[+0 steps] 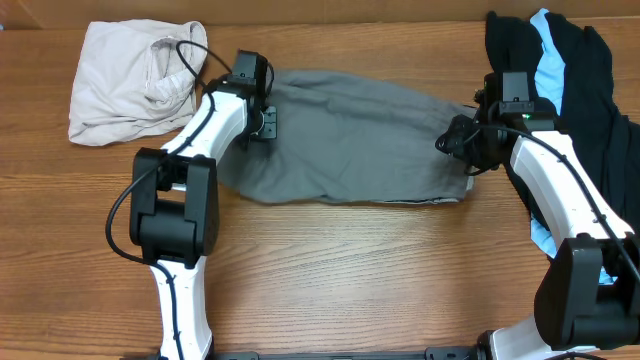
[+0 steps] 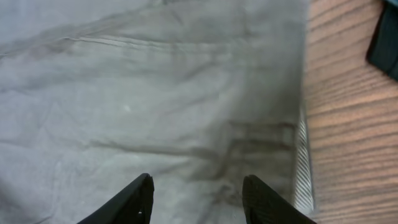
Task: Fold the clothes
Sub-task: 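Lower the folded hem onto the top edge and release both grippers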
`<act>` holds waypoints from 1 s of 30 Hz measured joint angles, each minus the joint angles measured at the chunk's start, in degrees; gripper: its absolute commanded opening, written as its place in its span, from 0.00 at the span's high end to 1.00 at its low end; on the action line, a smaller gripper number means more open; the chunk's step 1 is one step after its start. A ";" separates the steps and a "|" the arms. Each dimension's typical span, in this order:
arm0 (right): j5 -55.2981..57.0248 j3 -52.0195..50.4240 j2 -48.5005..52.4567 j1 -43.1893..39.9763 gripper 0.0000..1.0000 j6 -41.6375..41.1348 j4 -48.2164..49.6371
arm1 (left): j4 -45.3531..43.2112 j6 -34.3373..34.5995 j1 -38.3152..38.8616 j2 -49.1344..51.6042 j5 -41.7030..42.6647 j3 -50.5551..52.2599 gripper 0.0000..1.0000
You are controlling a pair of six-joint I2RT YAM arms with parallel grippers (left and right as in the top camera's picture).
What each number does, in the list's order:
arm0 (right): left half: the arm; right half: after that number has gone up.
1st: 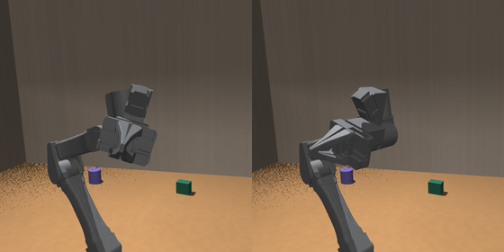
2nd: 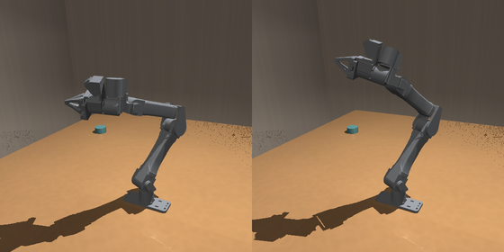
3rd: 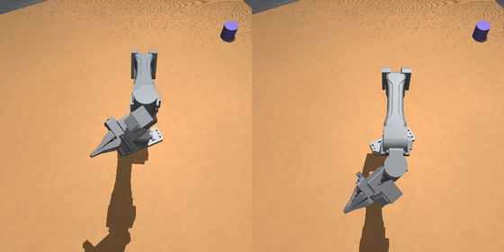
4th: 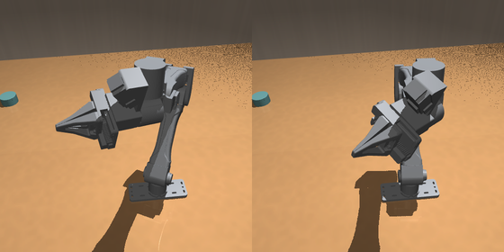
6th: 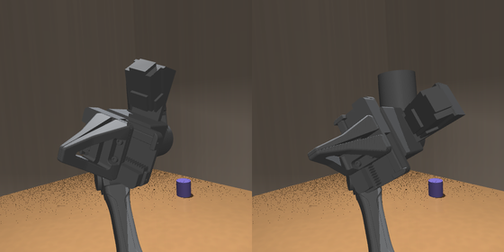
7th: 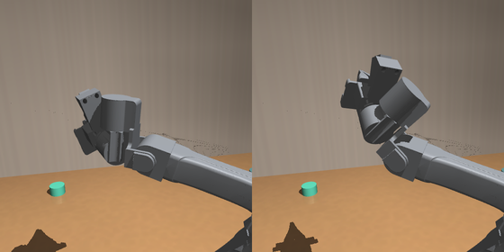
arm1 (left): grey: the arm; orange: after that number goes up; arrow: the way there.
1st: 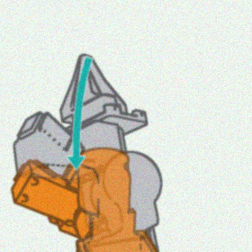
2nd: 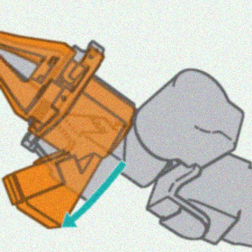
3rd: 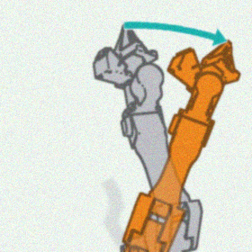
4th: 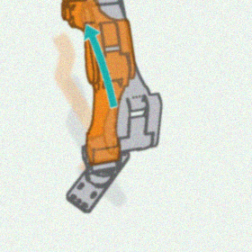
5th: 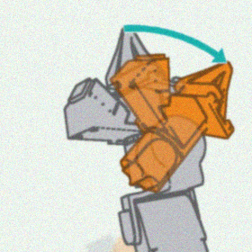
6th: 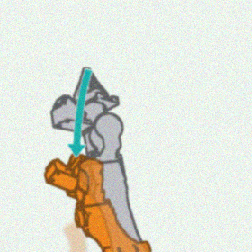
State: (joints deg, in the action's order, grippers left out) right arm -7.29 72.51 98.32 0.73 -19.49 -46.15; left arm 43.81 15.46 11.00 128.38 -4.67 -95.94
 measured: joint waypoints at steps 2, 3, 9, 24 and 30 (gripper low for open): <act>0.00 0.00 0.00 0.00 0.50 0.02 -0.48 | 2.47 3.28 0.00 -0.15 -1.20 -0.11 0.86; 0.00 0.00 0.00 0.02 0.50 0.02 -0.63 | 4.13 4.79 -0.07 -0.24 -1.75 -0.11 0.85; 0.00 0.00 0.00 0.00 0.49 0.00 -1.44 | 14.51 9.09 -1.27 -0.66 -3.72 -0.13 0.87; -11.06 0.00 5.11 -5.86 0.07 10.82 6.08 | 25.66 1.14 -4.11 -0.55 3.52 -5.64 0.18; -19.78 0.00 10.97 -8.63 0.07 17.03 6.38 | 28.44 -1.88 -4.09 -1.73 6.99 -8.72 0.21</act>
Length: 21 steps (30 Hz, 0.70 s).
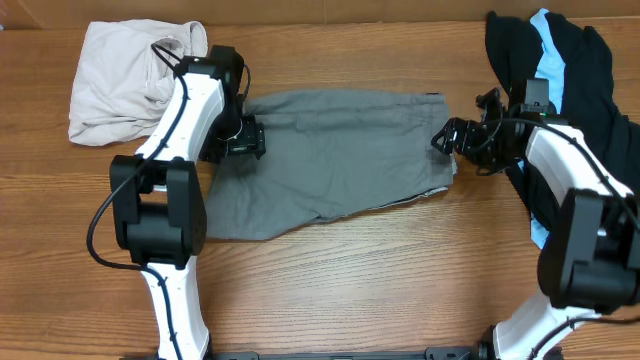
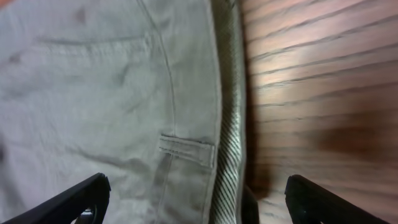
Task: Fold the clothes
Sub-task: 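Lower the folded hem onto the top edge and release both grippers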
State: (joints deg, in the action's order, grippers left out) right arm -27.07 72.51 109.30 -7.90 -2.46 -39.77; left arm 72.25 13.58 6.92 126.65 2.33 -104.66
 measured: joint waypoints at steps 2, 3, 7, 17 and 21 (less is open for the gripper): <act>-1.90 0.00 1.62 0.07 0.10 1.33 0.66 | 0.39 -0.22 0.00 -0.11 0.55 0.07 0.27; -2.64 0.00 2.23 0.09 0.11 1.68 1.05 | 0.31 -0.26 -0.02 -0.11 0.72 0.13 0.30; -4.50 0.00 4.22 0.11 0.17 2.86 2.45 | -1.88 0.46 -0.31 -0.13 1.14 1.97 0.55; -7.06 0.17 6.97 0.11 0.44 4.02 5.35 | -15.02 3.21 -2.10 -0.74 1.60 10.69 0.96; -6.62 0.22 8.04 -0.04 0.82 3.39 5.40 | -19.21 3.63 -2.25 -2.36 1.29 13.64 0.96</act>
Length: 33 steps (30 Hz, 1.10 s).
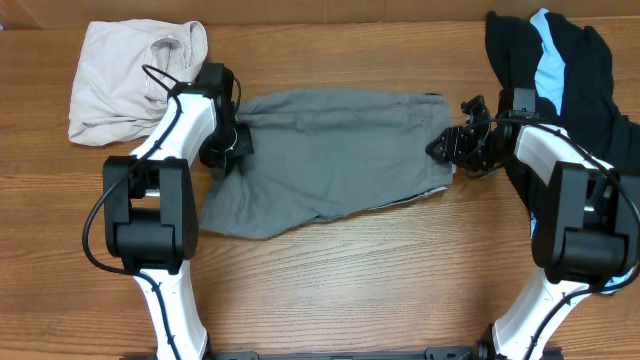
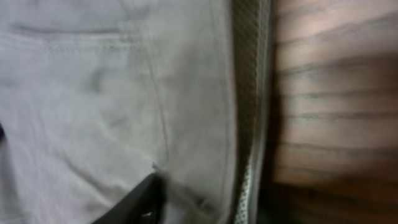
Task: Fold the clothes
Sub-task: 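Lower the folded hem onto the top edge and release both grippers, then grasp the shorts' right end with the right gripper and fold it leftward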
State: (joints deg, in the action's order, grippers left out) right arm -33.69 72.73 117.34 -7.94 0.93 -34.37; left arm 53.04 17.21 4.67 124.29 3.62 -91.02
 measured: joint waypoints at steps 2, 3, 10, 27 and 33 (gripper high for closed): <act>0.15 0.00 0.72 -0.02 0.96 -0.98 0.22 | -2.64 0.87 0.00 -0.96 0.00 1.81 0.96; -0.02 0.00 0.92 -0.11 0.96 -1.57 0.26 | -3.50 1.27 0.00 -1.20 0.02 2.34 0.96; -3.19 1.70 0.92 -3.93 0.96 -4.72 -6.69 | -6.19 2.82 0.13 -1.77 1.14 3.34 0.96; -1.36 13.64 -6.84 -8.48 0.96 0.20 -27.56 | -8.07 4.15 5.88 -1.51 9.53 3.85 0.96; -0.37 14.10 -8.13 -1.01 0.96 -0.13 -27.30 | -8.59 5.18 6.25 -1.51 9.20 3.89 0.96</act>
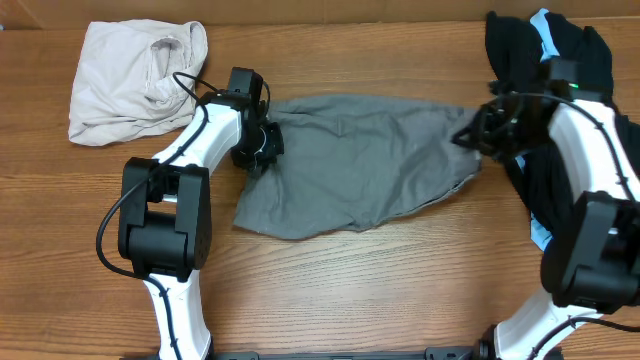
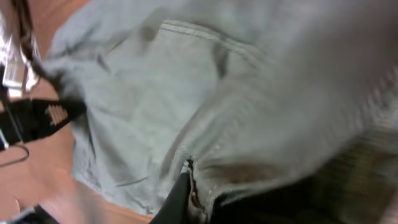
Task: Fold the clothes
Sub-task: 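Grasp the shorts' right end with the right gripper and fold it leftward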
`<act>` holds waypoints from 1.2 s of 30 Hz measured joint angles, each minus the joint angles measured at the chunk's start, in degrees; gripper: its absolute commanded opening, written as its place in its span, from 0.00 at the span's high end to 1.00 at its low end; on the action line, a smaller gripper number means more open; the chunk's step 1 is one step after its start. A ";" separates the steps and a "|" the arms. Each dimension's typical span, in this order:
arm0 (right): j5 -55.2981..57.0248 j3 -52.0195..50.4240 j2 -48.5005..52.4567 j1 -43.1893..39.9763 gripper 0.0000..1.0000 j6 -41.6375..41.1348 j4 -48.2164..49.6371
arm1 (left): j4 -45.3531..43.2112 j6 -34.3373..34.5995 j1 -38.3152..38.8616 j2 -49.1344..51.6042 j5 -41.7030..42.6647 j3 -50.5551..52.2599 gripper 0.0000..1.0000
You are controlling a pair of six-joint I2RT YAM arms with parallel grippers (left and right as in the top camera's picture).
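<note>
Grey shorts (image 1: 350, 165) lie spread across the middle of the table, stretched between both arms. My left gripper (image 1: 258, 148) sits at their bunched upper left corner and looks shut on the cloth. My right gripper (image 1: 472, 133) holds the right end, which is raised off the wood. In the right wrist view the right gripper (image 2: 193, 180) is shut on a fold of the grey shorts (image 2: 155, 93); one dark finger (image 2: 177, 202) shows against the cloth, and the other is hidden under it.
A crumpled beige garment (image 1: 135, 75) lies at the back left. A pile of black and light blue clothes (image 1: 575, 90) fills the right edge, under and behind my right arm. Bare wooden table (image 1: 350, 290) runs along the front.
Both grippers have moved right, and the shorts have shifted right with them. The right end is now raised and the cloth is pulled longer. My right gripper has shut on the fabric.
First the shorts lay wide, with my right gripper open over their right end and the left on the upper left part. Then the shorts sat further left and narrower, my right gripper open at the waistband edge. Now both grippers hold the cloth, drawn rightward.
</note>
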State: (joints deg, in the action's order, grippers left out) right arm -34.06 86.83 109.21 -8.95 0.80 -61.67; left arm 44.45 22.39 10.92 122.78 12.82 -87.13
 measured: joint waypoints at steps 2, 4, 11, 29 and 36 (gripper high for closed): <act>0.04 0.85 -0.22 2.78 0.96 -0.70 0.07 | -0.07 0.02 -0.02 0.00 0.00 0.00 0.96; 0.11 1.84 -0.39 4.98 0.96 -1.42 0.20 | -0.15 0.02 -0.02 0.00 0.02 0.00 0.96; 1.14 3.93 -0.81 15.34 0.96 -6.08 6.40 | -0.15 0.09 -0.02 0.00 0.02 0.02 0.96; 10.38 3.93 -0.83 41.86 0.96 -19.39 24.70 | -0.37 0.17 -0.02 0.00 0.02 0.07 0.96; 15.61 3.93 -0.83 44.83 0.96 -22.58 28.68 | -0.37 0.44 -0.02 0.00 0.28 0.07 0.61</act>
State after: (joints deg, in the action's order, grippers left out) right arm -18.46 90.76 108.38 35.88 -21.78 -32.99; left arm 44.07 22.83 10.90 122.78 13.10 -87.07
